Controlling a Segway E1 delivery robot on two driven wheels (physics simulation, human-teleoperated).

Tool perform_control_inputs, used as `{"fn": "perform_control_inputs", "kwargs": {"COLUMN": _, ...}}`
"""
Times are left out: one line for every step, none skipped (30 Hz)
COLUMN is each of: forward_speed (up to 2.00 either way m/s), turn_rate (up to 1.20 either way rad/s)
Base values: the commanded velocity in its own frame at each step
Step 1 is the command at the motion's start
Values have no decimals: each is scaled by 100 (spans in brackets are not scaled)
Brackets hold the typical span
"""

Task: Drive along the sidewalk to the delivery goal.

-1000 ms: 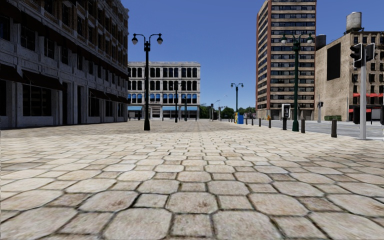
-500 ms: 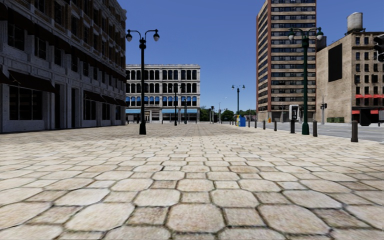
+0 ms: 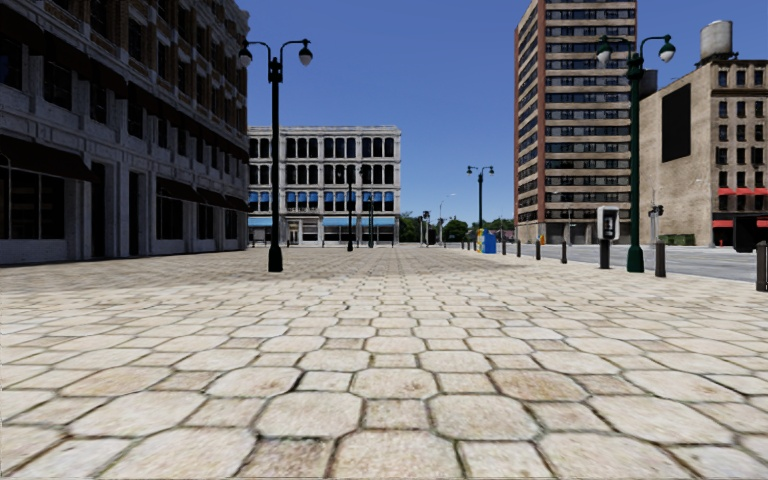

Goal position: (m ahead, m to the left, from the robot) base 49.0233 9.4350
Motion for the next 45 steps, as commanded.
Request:
{"fn": "perform_control_inputs", "kwargs": {"forward_speed": 200, "turn_rate": 0}}
{"fn": "perform_control_inputs", "kwargs": {"forward_speed": 200, "turn_rate": 0}}
{"fn": "perform_control_inputs", "kwargs": {"forward_speed": 200, "turn_rate": -8}}
{"fn": "perform_control_inputs", "kwargs": {"forward_speed": 200, "turn_rate": -21}}
{"fn": "perform_control_inputs", "kwargs": {"forward_speed": 200, "turn_rate": -21}}
{"fn": "perform_control_inputs", "kwargs": {"forward_speed": 200, "turn_rate": -27}}
{"fn": "perform_control_inputs", "kwargs": {"forward_speed": 200, "turn_rate": -27}}
{"fn": "perform_control_inputs", "kwargs": {"forward_speed": 200, "turn_rate": -28}}
{"fn": "perform_control_inputs", "kwargs": {"forward_speed": 200, "turn_rate": -28}}
{"fn": "perform_control_inputs", "kwargs": {"forward_speed": 200, "turn_rate": -28}}
{"fn": "perform_control_inputs", "kwargs": {"forward_speed": 200, "turn_rate": -28}}
{"fn": "perform_control_inputs", "kwargs": {"forward_speed": 200, "turn_rate": -27}}
{"fn": "perform_control_inputs", "kwargs": {"forward_speed": 200, "turn_rate": -22}}
{"fn": "perform_control_inputs", "kwargs": {"forward_speed": 200, "turn_rate": -3}}
{"fn": "perform_control_inputs", "kwargs": {"forward_speed": 200, "turn_rate": 0}}
{"fn": "perform_control_inputs", "kwargs": {"forward_speed": 200, "turn_rate": 0}}
{"fn": "perform_control_inputs", "kwargs": {"forward_speed": 200, "turn_rate": 0}}
{"fn": "perform_control_inputs", "kwargs": {"forward_speed": 200, "turn_rate": 0}}
{"fn": "perform_control_inputs", "kwargs": {"forward_speed": 200, "turn_rate": 0}}
{"fn": "perform_control_inputs", "kwargs": {"forward_speed": 200, "turn_rate": 0}}
{"fn": "perform_control_inputs", "kwargs": {"forward_speed": 200, "turn_rate": 0}}
{"fn": "perform_control_inputs", "kwargs": {"forward_speed": 200, "turn_rate": 0}}
{"fn": "perform_control_inputs", "kwargs": {"forward_speed": 200, "turn_rate": 0}}
{"fn": "perform_control_inputs", "kwargs": {"forward_speed": 200, "turn_rate": 0}}
{"fn": "perform_control_inputs", "kwargs": {"forward_speed": 200, "turn_rate": 0}}
{"fn": "perform_control_inputs", "kwargs": {"forward_speed": 200, "turn_rate": 0}}
{"fn": "perform_control_inputs", "kwargs": {"forward_speed": 200, "turn_rate": 0}}
{"fn": "perform_control_inputs", "kwargs": {"forward_speed": 200, "turn_rate": 0}}
{"fn": "perform_control_inputs", "kwargs": {"forward_speed": 200, "turn_rate": 0}}
{"fn": "perform_control_inputs", "kwargs": {"forward_speed": 200, "turn_rate": 0}}
{"fn": "perform_control_inputs", "kwargs": {"forward_speed": 200, "turn_rate": 0}}
{"fn": "perform_control_inputs", "kwargs": {"forward_speed": 200, "turn_rate": 0}}
{"fn": "perform_control_inputs", "kwargs": {"forward_speed": 200, "turn_rate": 0}}
{"fn": "perform_control_inputs", "kwargs": {"forward_speed": 200, "turn_rate": 0}}
{"fn": "perform_control_inputs", "kwargs": {"forward_speed": 200, "turn_rate": 0}}
{"fn": "perform_control_inputs", "kwargs": {"forward_speed": 200, "turn_rate": 0}}
{"fn": "perform_control_inputs", "kwargs": {"forward_speed": 200, "turn_rate": 0}}
{"fn": "perform_control_inputs", "kwargs": {"forward_speed": 200, "turn_rate": 0}}
{"fn": "perform_control_inputs", "kwargs": {"forward_speed": 200, "turn_rate": 0}}
{"fn": "perform_control_inputs", "kwargs": {"forward_speed": 200, "turn_rate": 0}}
{"fn": "perform_control_inputs", "kwargs": {"forward_speed": 200, "turn_rate": 0}}
{"fn": "perform_control_inputs", "kwargs": {"forward_speed": 200, "turn_rate": 0}}
{"fn": "perform_control_inputs", "kwargs": {"forward_speed": 200, "turn_rate": 0}}
{"fn": "perform_control_inputs", "kwargs": {"forward_speed": 200, "turn_rate": 0}}
{"fn": "perform_control_inputs", "kwargs": {"forward_speed": 200, "turn_rate": 0}}
